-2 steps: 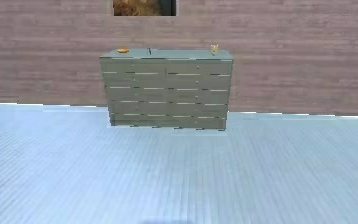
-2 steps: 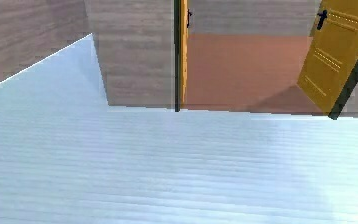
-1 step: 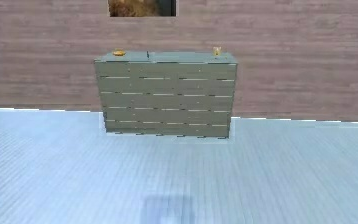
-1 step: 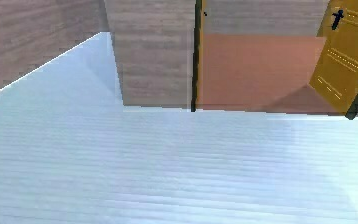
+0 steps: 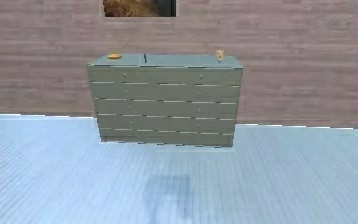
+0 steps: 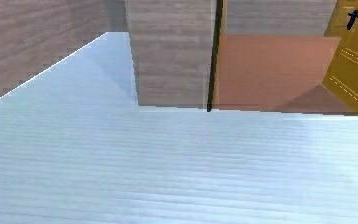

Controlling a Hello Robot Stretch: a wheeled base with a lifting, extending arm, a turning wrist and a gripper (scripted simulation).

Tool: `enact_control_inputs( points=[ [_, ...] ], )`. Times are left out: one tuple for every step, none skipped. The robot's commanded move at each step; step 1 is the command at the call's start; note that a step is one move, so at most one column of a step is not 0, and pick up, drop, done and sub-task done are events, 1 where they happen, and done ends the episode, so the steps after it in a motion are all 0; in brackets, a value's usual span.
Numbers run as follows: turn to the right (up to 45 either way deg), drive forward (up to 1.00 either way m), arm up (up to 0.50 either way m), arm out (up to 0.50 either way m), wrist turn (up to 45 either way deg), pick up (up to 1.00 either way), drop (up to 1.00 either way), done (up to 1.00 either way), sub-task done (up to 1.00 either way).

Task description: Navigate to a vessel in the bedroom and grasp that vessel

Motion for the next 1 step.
enact_control_inputs(
  points=[
    [9.0, 0.00, 0.00, 0.00, 0.0, 0.00, 0.00, 0.00, 0.00]
  ],
)
